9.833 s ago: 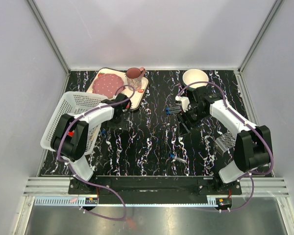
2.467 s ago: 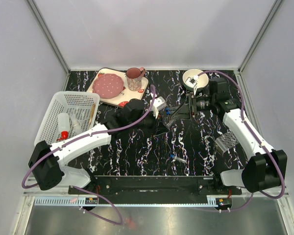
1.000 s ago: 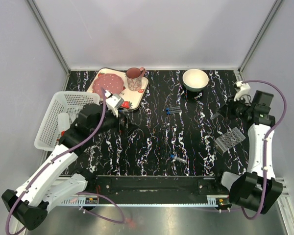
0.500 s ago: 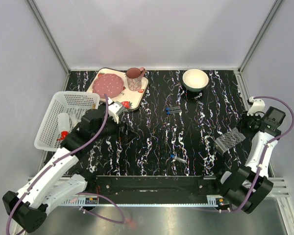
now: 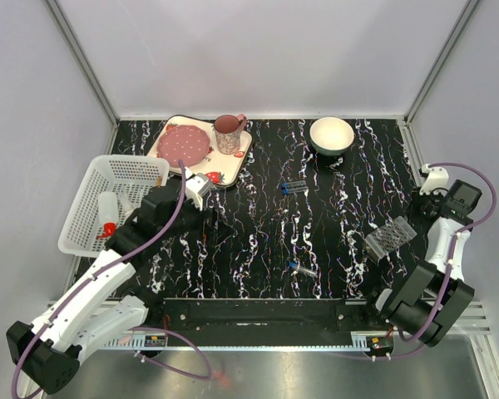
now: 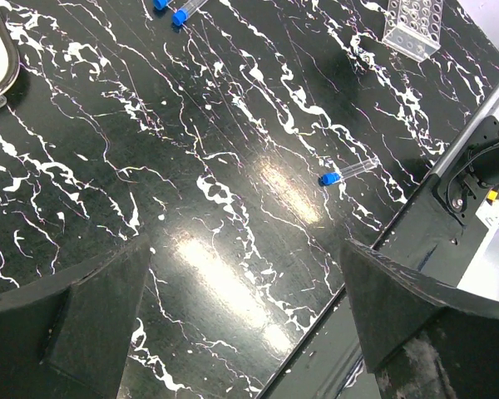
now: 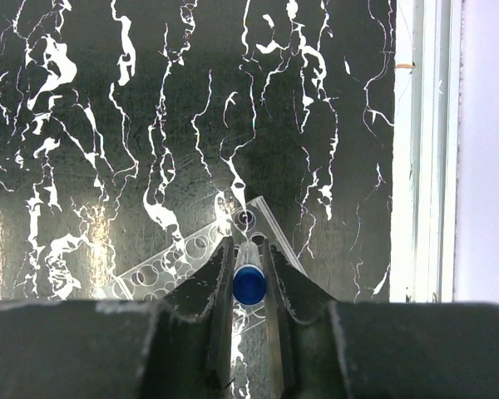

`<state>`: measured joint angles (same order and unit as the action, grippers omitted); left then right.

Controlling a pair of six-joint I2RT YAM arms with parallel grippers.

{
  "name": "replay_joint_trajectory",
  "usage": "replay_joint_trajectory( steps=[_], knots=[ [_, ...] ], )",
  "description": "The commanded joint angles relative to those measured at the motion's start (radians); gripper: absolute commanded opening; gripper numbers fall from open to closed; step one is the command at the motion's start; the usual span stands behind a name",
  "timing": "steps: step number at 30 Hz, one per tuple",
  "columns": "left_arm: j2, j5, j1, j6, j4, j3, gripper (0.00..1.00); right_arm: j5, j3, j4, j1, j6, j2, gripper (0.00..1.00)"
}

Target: Organize the chemistry lab equipment

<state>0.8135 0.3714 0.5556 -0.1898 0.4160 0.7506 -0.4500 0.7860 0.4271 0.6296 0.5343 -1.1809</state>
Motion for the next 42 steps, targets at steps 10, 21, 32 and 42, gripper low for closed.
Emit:
replay_joint_trajectory(
  steps=[10,21,32,42],
  knots=[
    [0.024,0.037,-0.003,-0.039,-0.072,-0.007,0.99,-0.072,-0.028,-0.056,0.004,0.019,0.001,0.21],
    [0.03,0.055,-0.005,-0.042,-0.074,-0.011,0.99,-0.046,-0.031,-0.027,0.002,0.039,0.029,0.21],
    [0.038,0.061,-0.005,-0.04,-0.077,-0.01,0.99,-0.058,-0.031,0.013,0.004,0.056,0.046,0.21],
    [0.041,0.063,-0.003,-0.037,-0.077,-0.01,0.99,-0.047,-0.03,-0.007,0.004,0.062,0.007,0.21]
  ],
)
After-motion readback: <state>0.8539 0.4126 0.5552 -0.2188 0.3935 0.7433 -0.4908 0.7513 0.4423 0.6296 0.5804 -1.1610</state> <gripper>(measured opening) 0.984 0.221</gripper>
